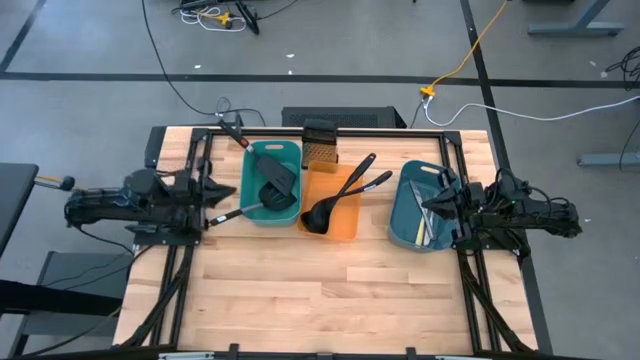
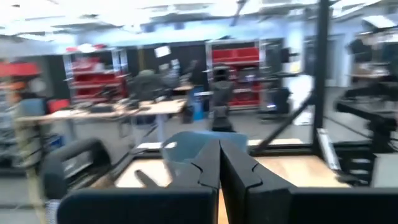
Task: Pick & Place Kitchen Items
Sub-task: Return to Home Position
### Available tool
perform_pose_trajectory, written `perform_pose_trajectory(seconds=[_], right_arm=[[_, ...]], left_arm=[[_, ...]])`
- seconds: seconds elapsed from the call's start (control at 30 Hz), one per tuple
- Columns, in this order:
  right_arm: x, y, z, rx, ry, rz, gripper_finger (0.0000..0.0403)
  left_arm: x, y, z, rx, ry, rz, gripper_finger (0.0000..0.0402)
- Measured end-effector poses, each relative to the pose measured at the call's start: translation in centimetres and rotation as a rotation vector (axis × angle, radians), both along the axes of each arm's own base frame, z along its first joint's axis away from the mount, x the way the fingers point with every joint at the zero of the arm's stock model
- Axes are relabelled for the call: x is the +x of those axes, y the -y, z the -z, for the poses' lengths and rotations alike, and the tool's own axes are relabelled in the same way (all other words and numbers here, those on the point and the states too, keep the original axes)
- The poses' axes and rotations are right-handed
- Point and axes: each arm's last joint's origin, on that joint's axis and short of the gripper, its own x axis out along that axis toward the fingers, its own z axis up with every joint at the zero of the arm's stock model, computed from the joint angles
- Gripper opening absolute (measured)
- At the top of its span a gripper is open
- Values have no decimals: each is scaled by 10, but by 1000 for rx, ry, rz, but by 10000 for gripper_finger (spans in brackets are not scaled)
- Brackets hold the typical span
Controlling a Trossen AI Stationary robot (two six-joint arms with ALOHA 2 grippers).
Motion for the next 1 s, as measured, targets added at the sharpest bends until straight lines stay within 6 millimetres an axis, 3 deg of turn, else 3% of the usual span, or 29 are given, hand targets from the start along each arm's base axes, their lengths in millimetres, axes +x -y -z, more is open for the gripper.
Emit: perform_pose_trajectory(seconds=[0.2, 0.47, 0.63, 1.0], right_arm=[[0, 0, 0, 21, 2, -3, 8], [1, 0, 3, 86, -42, -20, 6], [1, 1, 5, 60, -38, 36, 6], [18, 2, 44, 66, -23, 47, 6]], left_arm=[[5, 2, 27, 13, -45, 94, 3], [-13, 2, 24, 1, 36, 93, 2], [-11, 2, 26, -4, 6, 83, 1], [-8, 0, 30, -10, -37, 17, 1]])
